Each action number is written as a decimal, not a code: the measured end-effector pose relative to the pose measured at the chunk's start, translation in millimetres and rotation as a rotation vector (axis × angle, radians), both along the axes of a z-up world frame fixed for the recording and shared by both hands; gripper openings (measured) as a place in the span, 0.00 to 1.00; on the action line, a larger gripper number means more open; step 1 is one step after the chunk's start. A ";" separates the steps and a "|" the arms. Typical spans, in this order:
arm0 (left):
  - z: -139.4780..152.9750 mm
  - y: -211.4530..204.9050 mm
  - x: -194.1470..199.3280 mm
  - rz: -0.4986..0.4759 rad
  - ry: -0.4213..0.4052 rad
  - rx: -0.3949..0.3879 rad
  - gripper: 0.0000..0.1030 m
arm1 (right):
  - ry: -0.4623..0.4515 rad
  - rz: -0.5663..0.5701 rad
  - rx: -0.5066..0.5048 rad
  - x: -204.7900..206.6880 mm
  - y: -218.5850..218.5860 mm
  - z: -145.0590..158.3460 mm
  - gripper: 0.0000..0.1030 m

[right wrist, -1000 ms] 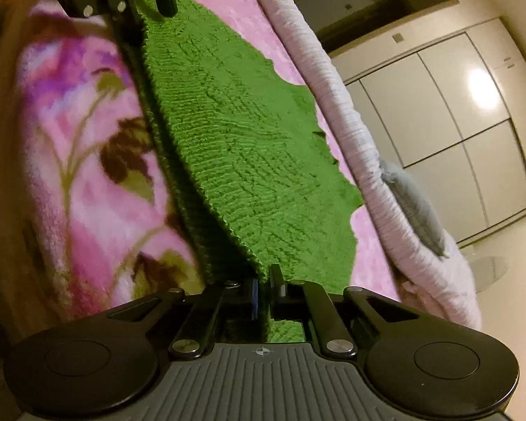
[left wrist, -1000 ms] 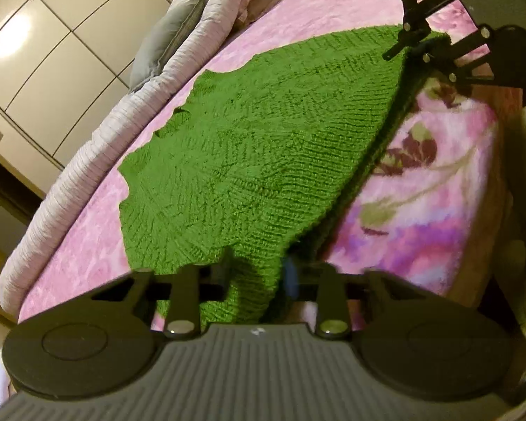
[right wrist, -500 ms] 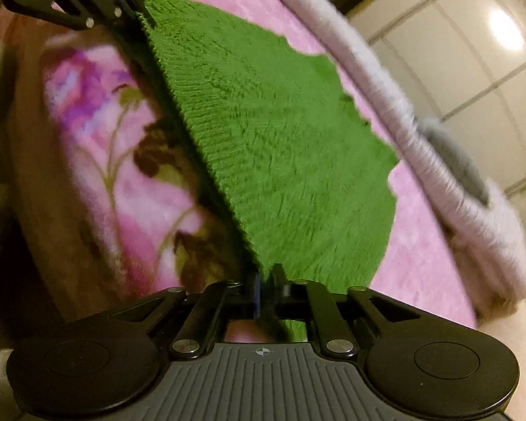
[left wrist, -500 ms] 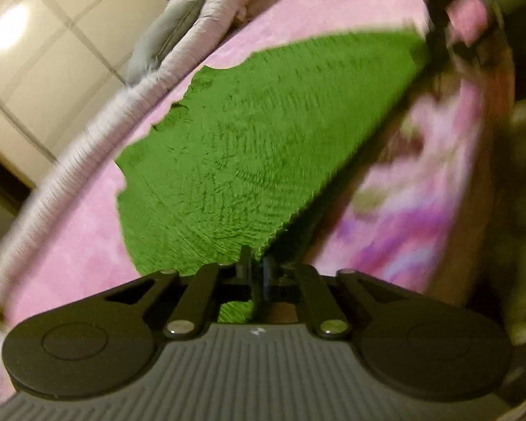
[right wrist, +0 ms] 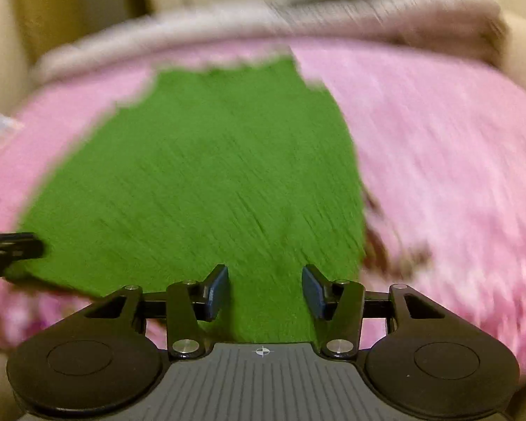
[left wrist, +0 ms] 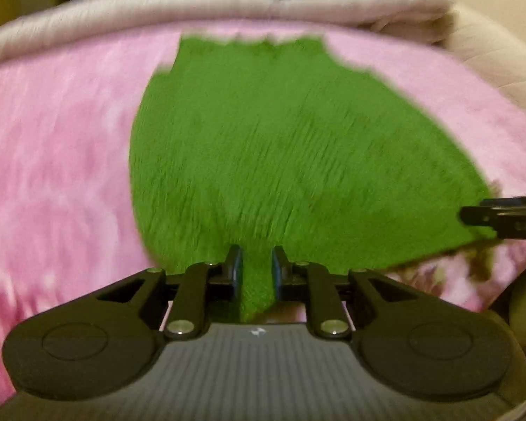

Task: Fold clothes
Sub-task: 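Release the vest hem from both grippers and lift them away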

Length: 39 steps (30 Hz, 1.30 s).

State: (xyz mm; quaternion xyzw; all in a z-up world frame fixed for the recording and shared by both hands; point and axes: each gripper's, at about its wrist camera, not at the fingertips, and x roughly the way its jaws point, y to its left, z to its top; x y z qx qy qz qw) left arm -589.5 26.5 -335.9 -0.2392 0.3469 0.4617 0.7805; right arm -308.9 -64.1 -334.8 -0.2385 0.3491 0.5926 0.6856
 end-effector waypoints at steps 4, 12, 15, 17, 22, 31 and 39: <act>9.9 -21.1 2.9 0.061 0.047 -0.024 0.16 | -0.036 -0.021 -0.022 -8.7 -18.2 5.7 0.49; 51.5 -63.5 8.6 0.119 0.078 0.003 0.31 | 0.037 -0.082 0.013 -23.8 -40.7 44.5 0.50; 62.6 -78.6 10.1 0.121 0.095 0.029 0.31 | 0.043 -0.081 0.027 -31.8 -50.3 55.6 0.51; 66.9 -89.1 9.2 0.124 0.100 0.039 0.32 | 0.043 -0.077 0.027 -37.1 -58.1 58.4 0.51; 74.9 -113.1 6.5 0.121 0.106 0.058 0.34 | 0.064 -0.073 0.023 -47.3 -77.9 61.7 0.51; 87.9 -142.2 4.8 0.115 0.114 0.112 0.38 | 0.061 -0.070 0.034 -59.4 -104.6 70.8 0.51; 95.6 -154.6 1.4 0.119 0.104 0.135 0.40 | 0.042 -0.073 0.061 -62.3 -116.7 81.4 0.52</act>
